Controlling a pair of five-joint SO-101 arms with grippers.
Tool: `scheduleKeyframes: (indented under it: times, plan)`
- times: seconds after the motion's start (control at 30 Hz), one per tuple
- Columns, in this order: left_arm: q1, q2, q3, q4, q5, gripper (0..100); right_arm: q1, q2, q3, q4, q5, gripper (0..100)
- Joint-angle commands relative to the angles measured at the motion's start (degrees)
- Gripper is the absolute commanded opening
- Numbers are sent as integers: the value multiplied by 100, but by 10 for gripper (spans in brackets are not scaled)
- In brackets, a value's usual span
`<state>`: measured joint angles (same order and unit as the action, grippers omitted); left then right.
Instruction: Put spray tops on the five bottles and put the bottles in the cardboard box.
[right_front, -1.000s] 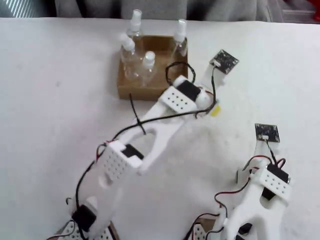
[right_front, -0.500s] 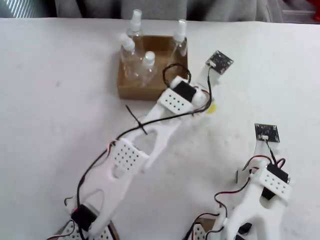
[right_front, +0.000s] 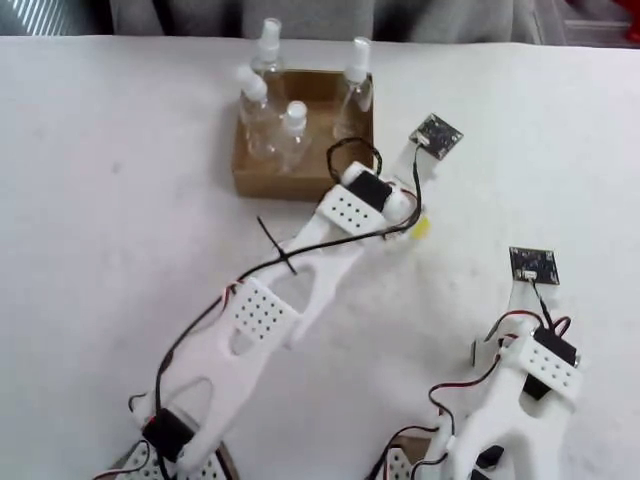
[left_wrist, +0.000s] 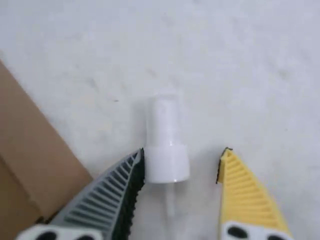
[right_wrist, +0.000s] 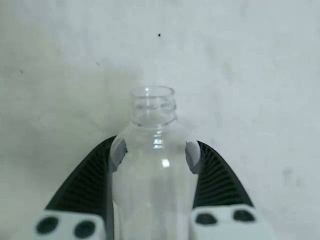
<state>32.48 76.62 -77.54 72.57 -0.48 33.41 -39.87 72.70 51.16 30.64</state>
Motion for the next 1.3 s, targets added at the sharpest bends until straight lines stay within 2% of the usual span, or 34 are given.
scheduleKeyframes:
  times: [0.0,0.1,0.23,0.33,0.53,0.8,1.03,1.27]
  plan:
    - [-198,-84,-246,-149,0,245,31,-110,0,-110,70,17]
    - [-163,-84,-246,-264,9,219,31,-110,0,-110,70,17]
    - [-57,-92,-255,-281,0,15,31,-110,0,-110,70,17]
    - [75,-75,-607,-97,9,55,22,-110,0,-110,70,17]
    - [462,-101,-1881,809,422,23,22,-110,0,-119,70,17]
    - [796,-1059,-1811,1793,492,23,13,-110,0,-119,62,17]
    - [804,-2079,-1811,2629,492,23,13,-110,9,-189,18,17]
    - [743,-2730,-1802,2945,492,23,13,-110,9,-189,18,17]
